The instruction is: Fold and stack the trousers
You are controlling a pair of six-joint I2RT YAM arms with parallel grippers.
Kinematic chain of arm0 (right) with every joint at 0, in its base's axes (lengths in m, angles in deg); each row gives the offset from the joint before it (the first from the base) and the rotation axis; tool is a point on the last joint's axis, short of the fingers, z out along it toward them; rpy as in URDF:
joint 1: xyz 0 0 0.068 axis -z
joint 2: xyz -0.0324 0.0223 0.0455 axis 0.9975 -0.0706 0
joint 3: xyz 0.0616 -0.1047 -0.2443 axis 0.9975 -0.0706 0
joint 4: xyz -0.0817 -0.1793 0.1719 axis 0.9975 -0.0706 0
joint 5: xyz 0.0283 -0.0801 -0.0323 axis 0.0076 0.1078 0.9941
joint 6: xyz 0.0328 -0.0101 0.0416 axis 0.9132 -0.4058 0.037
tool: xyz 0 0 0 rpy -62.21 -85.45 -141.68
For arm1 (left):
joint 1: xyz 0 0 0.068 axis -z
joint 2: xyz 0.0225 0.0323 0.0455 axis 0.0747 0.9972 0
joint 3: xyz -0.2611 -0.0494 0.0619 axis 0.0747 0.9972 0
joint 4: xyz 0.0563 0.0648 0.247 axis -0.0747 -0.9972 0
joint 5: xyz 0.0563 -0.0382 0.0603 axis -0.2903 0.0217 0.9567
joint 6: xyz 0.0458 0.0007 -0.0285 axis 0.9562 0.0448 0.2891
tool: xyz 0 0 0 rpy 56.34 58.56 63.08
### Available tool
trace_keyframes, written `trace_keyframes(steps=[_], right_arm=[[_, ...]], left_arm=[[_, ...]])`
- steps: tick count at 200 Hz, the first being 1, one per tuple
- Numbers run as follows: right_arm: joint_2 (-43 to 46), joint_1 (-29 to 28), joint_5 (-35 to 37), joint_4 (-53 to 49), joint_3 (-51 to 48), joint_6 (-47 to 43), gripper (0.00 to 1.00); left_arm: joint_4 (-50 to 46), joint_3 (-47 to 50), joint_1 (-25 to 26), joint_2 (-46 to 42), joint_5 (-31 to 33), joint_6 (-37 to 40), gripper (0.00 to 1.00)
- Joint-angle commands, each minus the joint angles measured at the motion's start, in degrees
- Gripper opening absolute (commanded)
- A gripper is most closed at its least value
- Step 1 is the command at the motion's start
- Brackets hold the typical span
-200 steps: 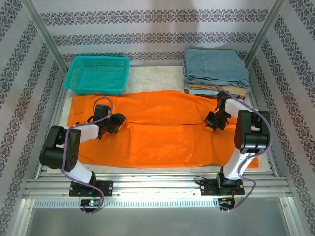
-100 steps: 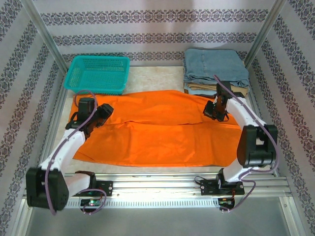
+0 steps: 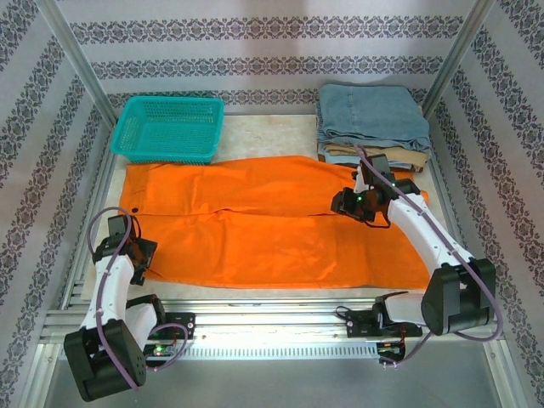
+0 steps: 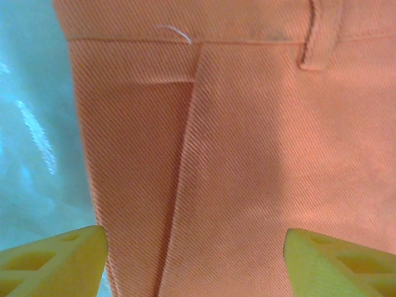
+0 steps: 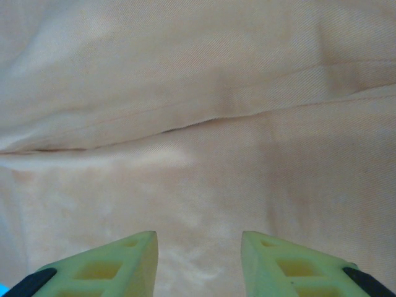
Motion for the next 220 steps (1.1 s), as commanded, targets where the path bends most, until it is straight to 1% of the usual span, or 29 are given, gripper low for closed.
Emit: trace_keyframes(steps=[1, 18, 41, 55, 64, 69, 78, 93, 99, 115, 124, 138, 144, 152, 163, 176, 184, 192, 209, 220], right_arm=[[3.31, -0.77, -0.31, -2.73, -1.23, -0.55, 0.45], [5.30, -0.74, 0.91, -3.77, -1.25, -0.58, 0.50], [7.10, -0.77, 1.50, -4.88, -0.48, -0.21, 0.54], [7.64, -0.76, 1.34, -5.44, 0.00, 0.12, 0.54], [7.91, -0.77, 1.24, -5.67, 0.07, 0.31, 0.55], [8.01, -0.76, 1.32, -5.76, 0.07, 0.44, 0.55], [8.25, -0.74, 1.50, -5.95, 0.08, 0.84, 0.55], [8.54, -0.83, 1.09, -6.07, -0.17, 1.76, 0.54], [8.71, -0.99, 0.90, -5.92, -0.55, 2.35, 0.54], [9.78, -1.02, 0.90, -5.70, -2.10, 4.68, 0.53], [10.47, -0.45, 0.13, -5.74, -3.45, 7.17, 0.54], [12.12, 2.52, -6.68, -3.20, -7.14, 12.17, 0.53], [13.16, 3.52, -8.54, -1.77, -9.29, 14.77, 0.51], [14.83, 4.40, -9.64, -0.61, -11.99, 18.98, 0.49], [17.73, 4.64, -10.10, 0.27, -15.44, 24.21, 0.48], [21.92, 2.86, -7.82, -0.24, -19.01, 29.48, 0.44], [24.90, 0.53, -5.31, -0.76, -21.03, 32.57, 0.43], [27.81, -1.97, -2.24, -2.15, -22.76, 35.95, 0.42], [33.07, -6.13, 0.85, -4.18, -26.99, 42.74, 0.37], [35.79, -9.04, 3.41, -6.20, -29.27, 47.33, 0.36]], left_arm=[[1.96, 1.71, -1.32, 0.94, 3.37, -1.40, 0.75], [8.04, 4.65, -2.18, 1.01, -0.26, -0.62, 0.74], [12.44, 6.89, -2.87, 1.79, 1.19, -0.02, 0.71], [13.87, 7.60, -3.15, 3.06, 2.14, 0.65, 0.71], [15.67, 8.36, -3.55, 4.11, 1.63, 1.06, 0.70], [16.55, 8.69, -3.73, 4.72, 1.26, 1.00, 0.65], [17.92, 9.21, -4.01, 5.84, 0.68, 0.66, 0.50], [19.52, 9.39, -4.12, 7.22, -0.20, 0.34, 0.29], [19.66, 9.28, -4.13, 7.41, -0.67, 0.42, 0.24], [21.75, 9.80, -4.13, 6.59, -3.48, 0.82, 0.23], [23.90, 11.28, -4.12, 5.38, -5.24, 0.06, 0.23], [24.30, 12.63, -4.09, 2.42, -6.80, -1.11, 0.20], [23.71, 12.93, -4.11, 0.95, -7.11, -1.41, 0.20], [22.58, 13.10, -4.13, -1.05, -7.20, -1.89, 0.15], [21.24, 12.99, -4.11, -3.55, -7.80, -2.06, 0.11], [20.12, 12.83, -4.07, -6.15, -8.80, -2.08, 0.06], [19.55, 12.60, -4.08, -7.23, -9.35, -2.26, 0.04], [19.23, 12.23, -4.05, -7.81, -9.91, -2.17, 0.00], [18.79, 10.94, -4.04, -7.45, -10.92, -2.28, 0.00], [19.08, 10.06, -4.05, -6.63, -11.51, -2.30, 0.00]])
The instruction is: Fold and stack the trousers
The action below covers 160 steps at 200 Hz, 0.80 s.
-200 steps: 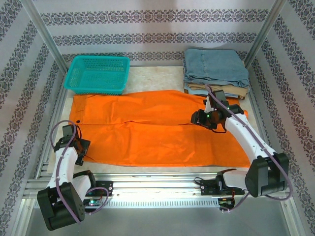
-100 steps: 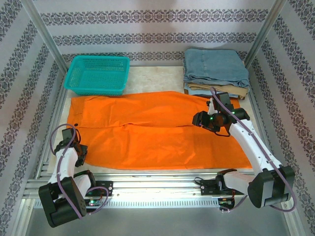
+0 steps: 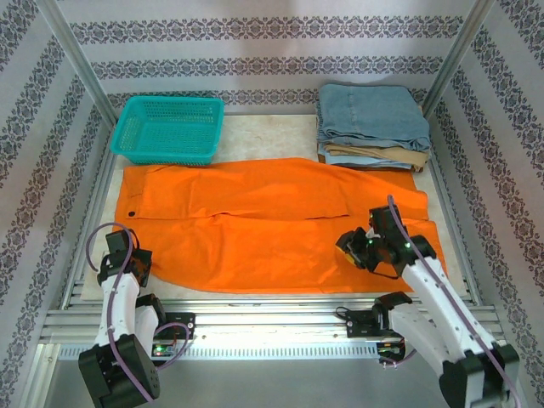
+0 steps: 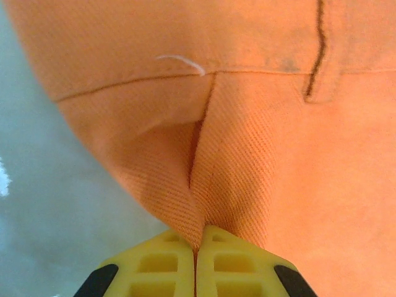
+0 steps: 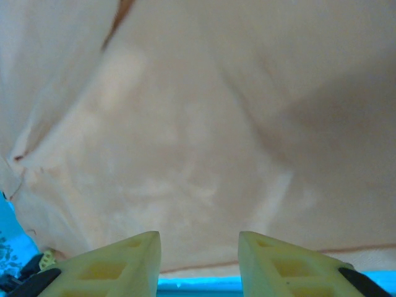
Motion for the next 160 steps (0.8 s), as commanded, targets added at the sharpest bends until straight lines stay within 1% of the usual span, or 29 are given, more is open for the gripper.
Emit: trace_keyframes(steps=[1, 8, 18, 35, 48, 63, 74, 84, 96, 107, 116, 133, 160], right_arm=[[5.02, -4.69, 6.50, -4.13, -4.63, 14.50, 0.36], [6.38, -5.73, 8.05, -5.87, -5.74, 16.71, 0.33], [8.18, -6.60, 10.85, -9.94, -6.50, 21.29, 0.33], [9.20, -6.79, 13.37, -9.50, -7.34, 24.51, 0.30], [6.30, -7.15, 15.06, -9.31, -5.92, 24.01, 0.31], [-0.04, -8.84, 15.52, -7.83, -4.65, 23.97, 0.34], [-4.32, -11.52, 14.98, -5.30, -4.13, 25.33, 0.35], [-6.96, -14.59, 16.57, -5.06, -3.34, 27.47, 0.35], [-7.66, -18.63, 18.34, -4.13, -3.75, 31.47, 0.36], [-6.54, -21.69, 20.10, -3.30, -5.01, 34.92, 0.38], [-5.44, -23.23, 19.93, -3.71, -5.99, 37.84, 0.38], [-3.95, -24.34, 19.04, -4.72, -7.22, 39.75, 0.40], [-3.93, -24.79, 17.55, -5.35, -6.73, 38.81, 0.40]], left_arm=[[6.61, -0.65, 0.21, 1.28, -8.06, -1.04, 0.00], [6.80, -1.13, 0.21, 1.93, -8.44, -0.97, 0.00], [6.15, -1.73, 0.21, 2.44, -8.45, -1.41, 0.00], [8.36, -1.05, 0.30, 2.14, -9.26, -3.05, 0.00], [8.58, -1.43, 0.30, 2.05, -9.01, -3.64, 0.00], [7.91, -2.49, 0.30, 2.13, -8.49, -3.76, 0.00], [7.49, -3.42, 0.39, 2.51, -8.39, -3.45, 0.00], [7.42, -4.20, 0.39, 2.90, -8.59, -3.24, 0.00], [7.10, -5.12, 0.41, 3.46, -8.75, -2.76, 0.00], [6.76, -5.73, 0.43, 3.96, -9.08, -2.47, 0.00], [6.80, -5.87, 0.40, 4.11, -9.33, -2.33, 0.00], [6.67, -5.96, 0.39, 4.32, -9.29, -2.07, 0.00], [6.62, -6.03, 0.40, 4.89, -9.53, -1.98, 0.00]])
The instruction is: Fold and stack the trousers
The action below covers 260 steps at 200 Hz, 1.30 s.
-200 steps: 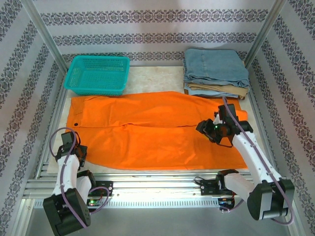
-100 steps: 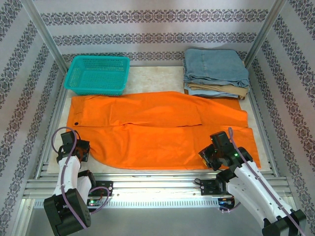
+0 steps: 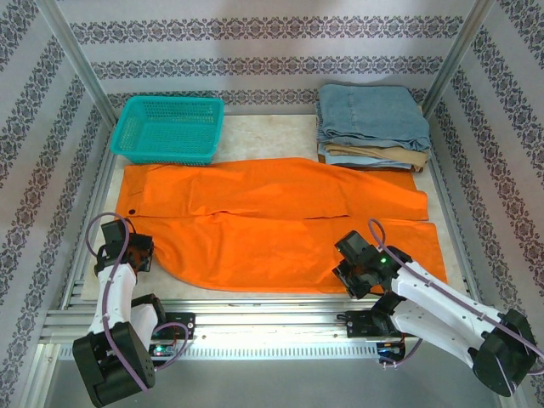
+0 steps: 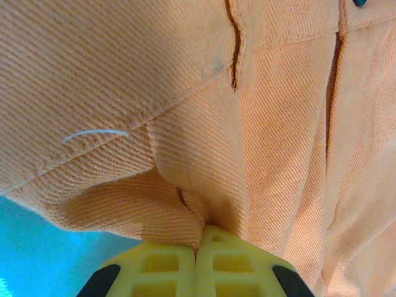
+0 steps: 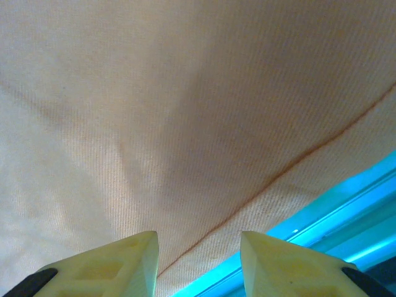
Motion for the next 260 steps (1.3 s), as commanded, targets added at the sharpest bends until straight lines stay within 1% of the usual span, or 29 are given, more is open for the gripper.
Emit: trace_keyframes(steps=[1, 39, 63, 74, 103, 131, 151, 179, 193, 208, 222, 260], right_arm=[[-0.07, -0.63, 0.63, -1.77, -0.33, 2.74, 0.40], [-3.79, -2.41, -1.88, -2.53, 0.78, 1.14, 0.40], [-3.32, -4.86, -1.54, -2.00, -0.13, 2.32, 0.40], [-3.13, -5.03, -1.76, -1.67, -1.00, 2.96, 0.40], [-3.63, -5.03, -1.60, 2.03, -3.07, 3.68, 0.41], [-6.87, -5.11, -1.37, 5.82, -3.92, 2.85, 0.41], [-8.30, -5.20, -1.70, 8.01, -5.08, 2.98, 0.36], [-5.42, -5.19, -0.19, 6.63, -5.58, 2.47, 0.09], [-2.44, -5.09, 1.05, 4.82, -5.57, 2.24, 0.00], [0.94, -4.77, 2.25, 2.84, -4.86, 1.19, 0.00], [3.31, -4.75, 3.96, -1.57, -2.27, -0.63, 0.00], [6.60, -4.35, 9.57, -10.36, 9.30, -9.04, 0.00]], left_arm=[[1.25, -1.67, 0.28, 0.37, -0.74, 0.42, 0.00], [1.75, -2.50, 0.28, 0.84, -0.93, 0.41, 0.00], [1.77, -3.25, 0.28, 0.84, -0.91, 0.81, 0.00], [1.81, -3.30, 0.28, 0.78, -1.26, 0.54, 0.00], [1.88, -3.37, 0.30, 0.46, -1.73, 0.16, 0.00], [0.99, -3.94, 0.28, -0.14, -1.68, 0.35, 0.00], [0.82, -3.92, 0.28, -0.71, -1.93, 0.10, 0.00], [-0.30, -4.37, 0.28, -1.60, -1.95, 0.41, 0.00], [-0.83, -4.82, 0.28, -2.03, -1.88, 0.51, 0.00], [-1.83, -6.40, 0.28, -2.47, -2.12, 1.04, 0.00], [-3.78, -8.81, 0.33, -3.41, -3.34, 2.01, 0.00], [-11.42, -15.48, 0.46, -6.87, -6.25, 3.76, 0.00]])
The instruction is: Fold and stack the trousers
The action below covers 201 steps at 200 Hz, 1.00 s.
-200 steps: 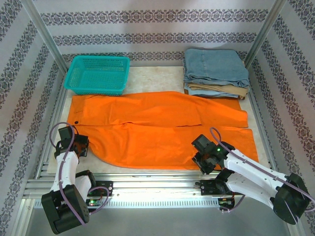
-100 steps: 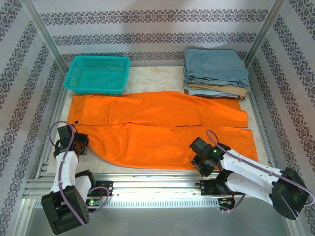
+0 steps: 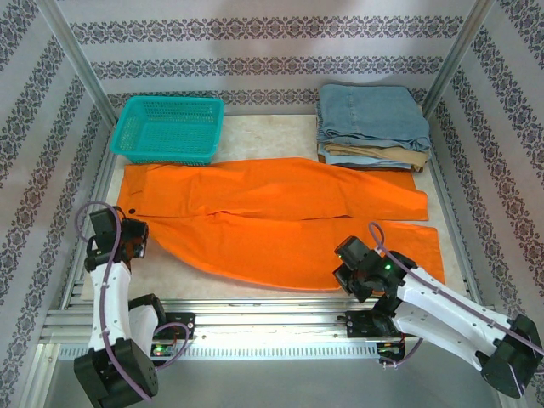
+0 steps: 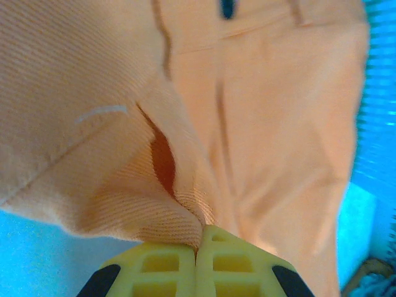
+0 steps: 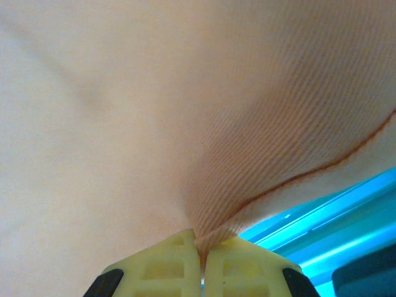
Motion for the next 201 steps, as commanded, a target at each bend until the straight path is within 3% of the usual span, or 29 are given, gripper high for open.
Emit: trace_keyframes(steps=[1, 34, 102, 143, 167, 201], right_arm=[[1.68, 0.30, 6.94, -7.01, 7.61, -6.62, 0.00], [1.08, 2.15, 9.74, -10.34, 17.90, -15.32, 0.00], [5.71, -0.87, 15.15, -19.73, 31.94, -24.73, 0.00], [8.68, -1.61, 12.83, -21.26, 33.04, -26.75, 0.00], [9.13, -1.55, 15.62, -21.18, 32.93, -29.22, 0.00], [2.95, 2.91, 20.04, -15.46, 36.04, -40.38, 0.00]], left_arm=[[-5.25, -4.88, 0.43, -2.29, -2.44, 2.45, 0.00], [-10.33, -10.20, 0.43, -4.52, -3.68, 2.89, 0.00], [-19.60, -18.66, 0.50, -12.42, -2.69, 2.11, 0.00], [-23.61, -22.16, 0.43, -14.81, -2.12, 1.57, 0.00], [-24.27, -22.92, 0.41, -14.22, -0.50, 2.52, 0.00], [-19.29, -21.47, 0.35, -8.25, 0.96, 3.72, 0.00]])
